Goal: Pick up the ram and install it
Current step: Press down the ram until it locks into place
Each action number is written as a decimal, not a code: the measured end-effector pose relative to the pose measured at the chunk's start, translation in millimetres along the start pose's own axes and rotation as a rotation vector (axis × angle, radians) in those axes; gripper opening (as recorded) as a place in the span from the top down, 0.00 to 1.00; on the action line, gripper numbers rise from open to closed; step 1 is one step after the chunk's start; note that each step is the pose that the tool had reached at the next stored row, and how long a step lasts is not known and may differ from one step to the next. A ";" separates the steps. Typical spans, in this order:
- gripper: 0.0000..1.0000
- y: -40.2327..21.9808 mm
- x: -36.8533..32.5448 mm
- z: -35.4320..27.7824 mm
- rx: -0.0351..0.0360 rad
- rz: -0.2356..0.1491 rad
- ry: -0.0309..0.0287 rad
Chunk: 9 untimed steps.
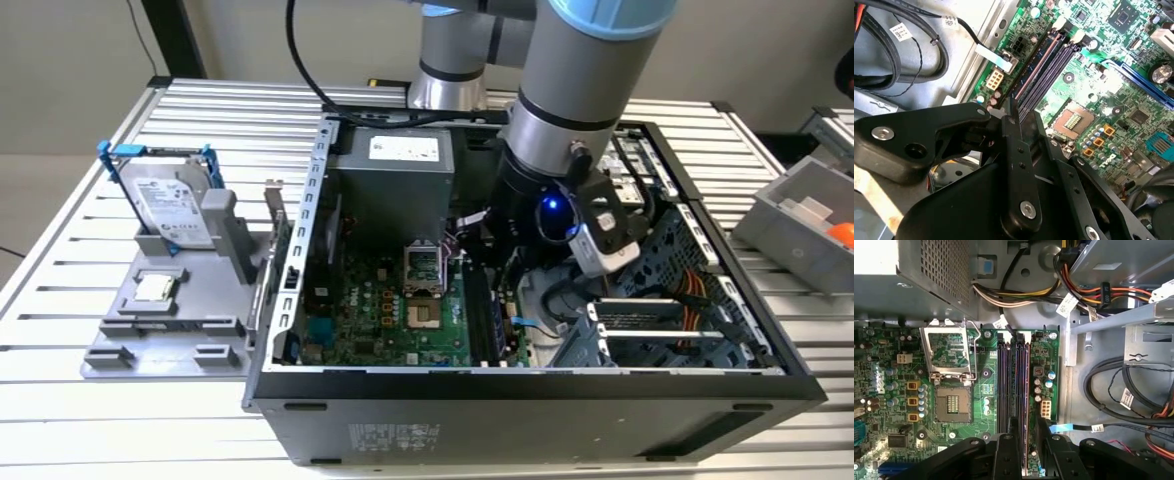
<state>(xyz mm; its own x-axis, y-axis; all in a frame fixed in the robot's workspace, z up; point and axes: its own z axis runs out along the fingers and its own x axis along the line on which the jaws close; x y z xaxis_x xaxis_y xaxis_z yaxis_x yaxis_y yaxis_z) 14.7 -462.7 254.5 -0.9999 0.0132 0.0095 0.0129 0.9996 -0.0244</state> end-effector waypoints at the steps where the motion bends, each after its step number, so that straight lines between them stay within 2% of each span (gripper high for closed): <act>1: 0.00 0.0 0.0 -0.5 0.0001 0.000 0.0000; 4: 0.00 -0.1 0.1 -2.6 -0.0001 0.000 0.0000; 9: 0.00 -0.1 0.1 -2.7 0.0000 0.000 0.0000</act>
<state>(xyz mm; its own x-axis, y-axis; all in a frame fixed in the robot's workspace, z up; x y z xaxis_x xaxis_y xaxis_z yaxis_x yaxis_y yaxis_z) 14.6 -462.7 257.2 -0.9999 0.0132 0.0095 0.0130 0.9996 -0.0244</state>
